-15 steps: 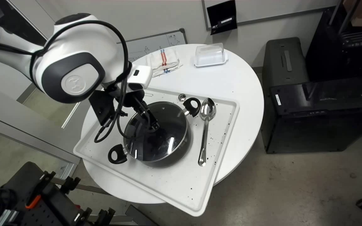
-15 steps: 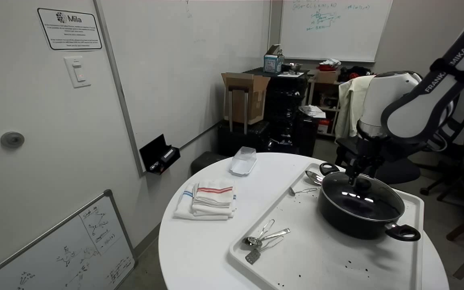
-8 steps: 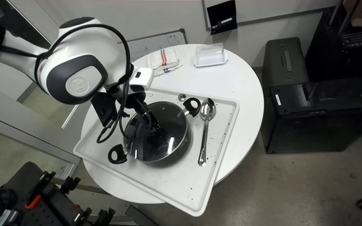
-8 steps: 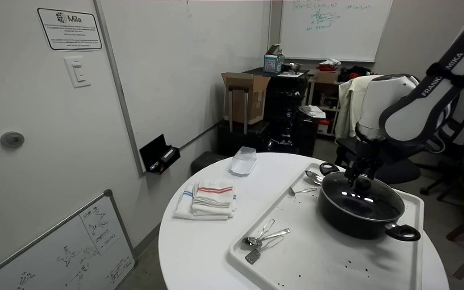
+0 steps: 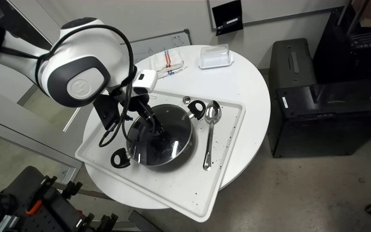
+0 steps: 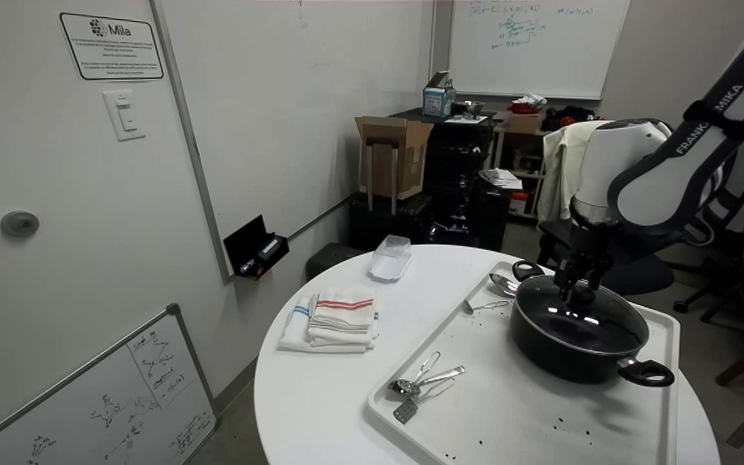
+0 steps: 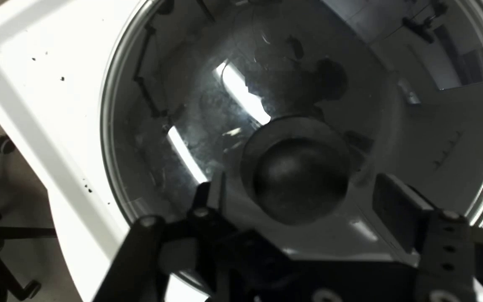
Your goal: Remove the glass lid from the black pot.
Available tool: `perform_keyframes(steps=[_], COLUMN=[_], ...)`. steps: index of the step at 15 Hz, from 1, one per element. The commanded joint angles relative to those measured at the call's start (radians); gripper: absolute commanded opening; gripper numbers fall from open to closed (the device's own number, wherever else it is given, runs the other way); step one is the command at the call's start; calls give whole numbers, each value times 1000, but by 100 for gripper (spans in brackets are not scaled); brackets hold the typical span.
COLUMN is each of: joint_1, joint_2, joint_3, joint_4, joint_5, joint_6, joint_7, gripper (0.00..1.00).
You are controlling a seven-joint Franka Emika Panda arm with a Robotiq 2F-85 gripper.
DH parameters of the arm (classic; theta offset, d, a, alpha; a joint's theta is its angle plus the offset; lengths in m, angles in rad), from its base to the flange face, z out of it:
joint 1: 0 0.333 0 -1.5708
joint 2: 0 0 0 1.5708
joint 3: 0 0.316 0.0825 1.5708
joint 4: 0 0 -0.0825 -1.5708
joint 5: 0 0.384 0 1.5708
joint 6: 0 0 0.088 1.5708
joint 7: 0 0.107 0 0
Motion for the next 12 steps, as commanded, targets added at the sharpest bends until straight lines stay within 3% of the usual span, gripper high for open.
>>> perform_keyframes(steps=[1, 5, 12], joint_1=[7, 6, 8], joint_2=[-13, -22, -60], joint_3=[-1, 1, -9], joint_4=[-8, -10, -29], joint_5=[14, 15, 10], joint_6=[-11, -14, -31], joint_7=[-1, -1, 0], gripper=[60, 29, 25])
